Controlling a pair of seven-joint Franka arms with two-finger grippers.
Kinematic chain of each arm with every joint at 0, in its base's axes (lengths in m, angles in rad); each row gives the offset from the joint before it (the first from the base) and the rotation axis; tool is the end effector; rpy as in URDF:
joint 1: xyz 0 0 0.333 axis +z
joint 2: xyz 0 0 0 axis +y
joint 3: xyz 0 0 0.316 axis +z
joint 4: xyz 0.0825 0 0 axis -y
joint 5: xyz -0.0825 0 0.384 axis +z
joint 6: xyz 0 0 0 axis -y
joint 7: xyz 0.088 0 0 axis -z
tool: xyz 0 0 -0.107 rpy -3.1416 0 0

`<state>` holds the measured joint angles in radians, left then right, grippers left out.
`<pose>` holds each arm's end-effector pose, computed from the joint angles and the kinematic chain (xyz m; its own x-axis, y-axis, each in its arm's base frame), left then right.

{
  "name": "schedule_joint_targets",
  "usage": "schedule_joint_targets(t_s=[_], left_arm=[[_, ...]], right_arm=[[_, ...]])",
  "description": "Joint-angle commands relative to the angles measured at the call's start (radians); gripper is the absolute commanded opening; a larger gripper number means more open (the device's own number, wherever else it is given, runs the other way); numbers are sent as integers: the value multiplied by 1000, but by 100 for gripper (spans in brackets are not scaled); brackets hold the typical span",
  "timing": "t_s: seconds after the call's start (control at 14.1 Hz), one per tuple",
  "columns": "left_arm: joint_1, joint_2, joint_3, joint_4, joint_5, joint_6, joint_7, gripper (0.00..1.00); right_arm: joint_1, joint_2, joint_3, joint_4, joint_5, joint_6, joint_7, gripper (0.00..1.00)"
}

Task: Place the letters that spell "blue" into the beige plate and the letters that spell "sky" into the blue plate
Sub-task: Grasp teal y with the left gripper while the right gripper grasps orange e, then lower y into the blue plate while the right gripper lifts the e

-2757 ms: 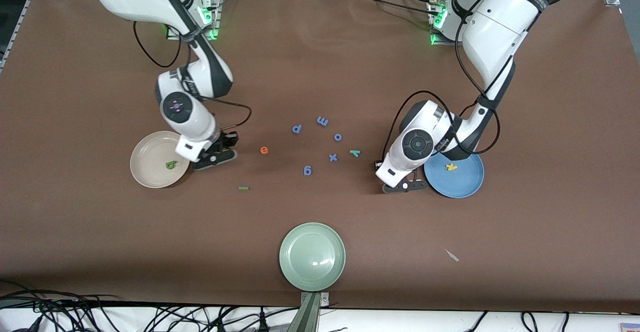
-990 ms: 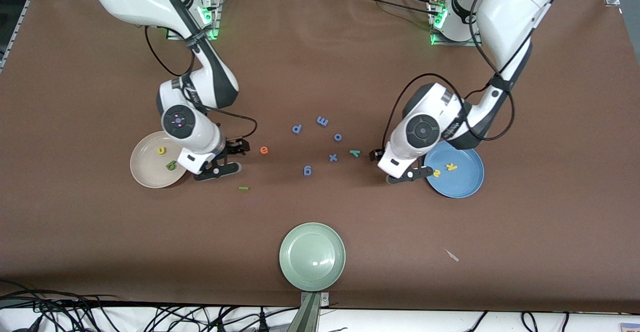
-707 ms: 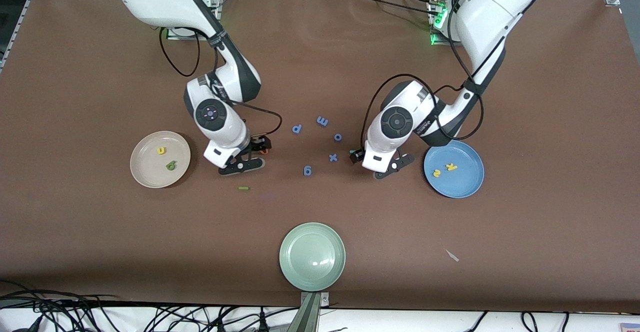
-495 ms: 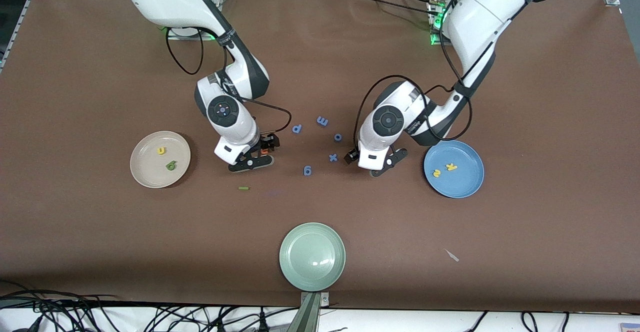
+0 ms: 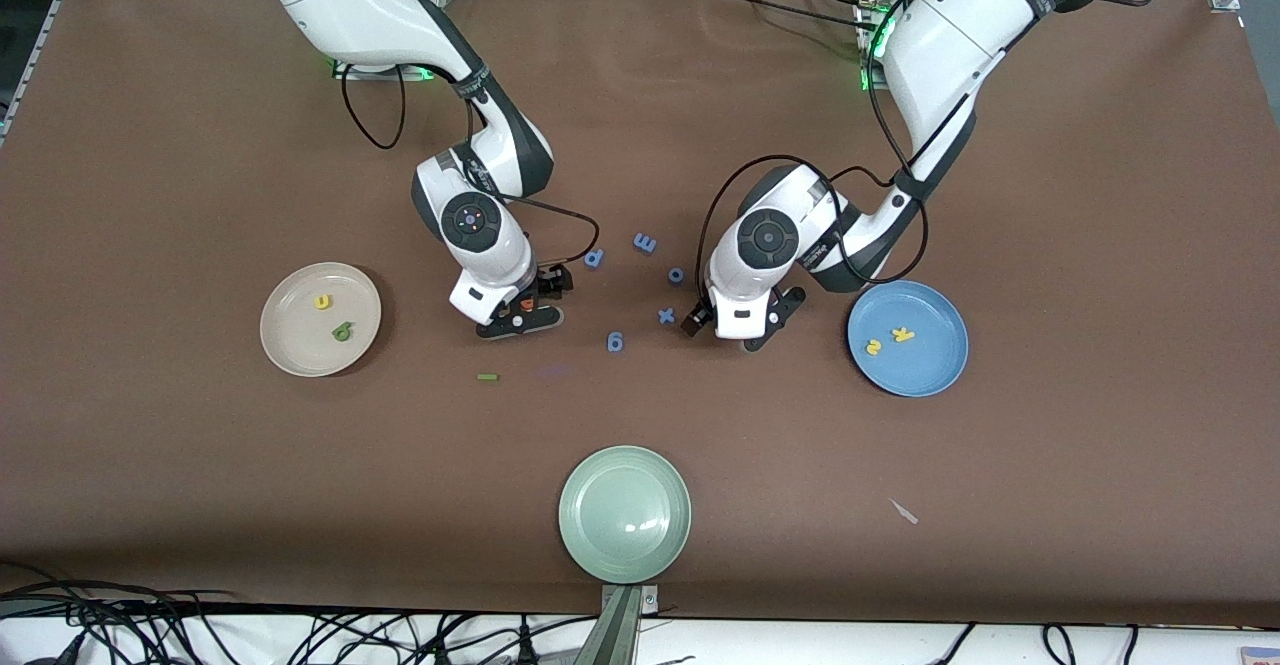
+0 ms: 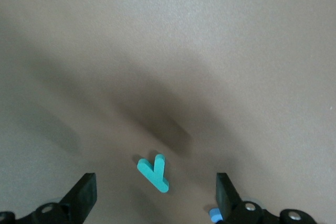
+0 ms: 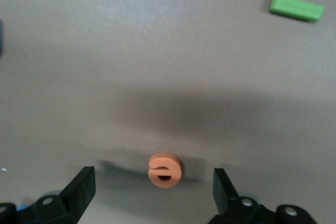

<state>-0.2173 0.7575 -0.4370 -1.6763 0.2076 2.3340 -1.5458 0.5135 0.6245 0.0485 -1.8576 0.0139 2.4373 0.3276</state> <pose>0.5566 -0.3833 0.1911 0.6534 0.7421 -0.1495 0.7492 -0.6622 -0.0131 0.5384 0.3374 0.1778 0.9754 0.2137 -0.0540 0.2128 -0.9769 -0.0206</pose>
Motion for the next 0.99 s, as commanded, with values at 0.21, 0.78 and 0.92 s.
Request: schedule_joint_targets(t_s=[0.21,0.78,0.92], left_arm=[[-17,20,14,-3,-7,7,0,88],[-22,42,12,-2,44,11,-16,53],[-22,39,12,-2,44,11,-16,36]], right_arm=[[3,-8,-1,-43,6,17,11,67],[2,-19,-4,-35,12,12,14,24],[-7,-51,-18,-31,12,2,-5,20]])
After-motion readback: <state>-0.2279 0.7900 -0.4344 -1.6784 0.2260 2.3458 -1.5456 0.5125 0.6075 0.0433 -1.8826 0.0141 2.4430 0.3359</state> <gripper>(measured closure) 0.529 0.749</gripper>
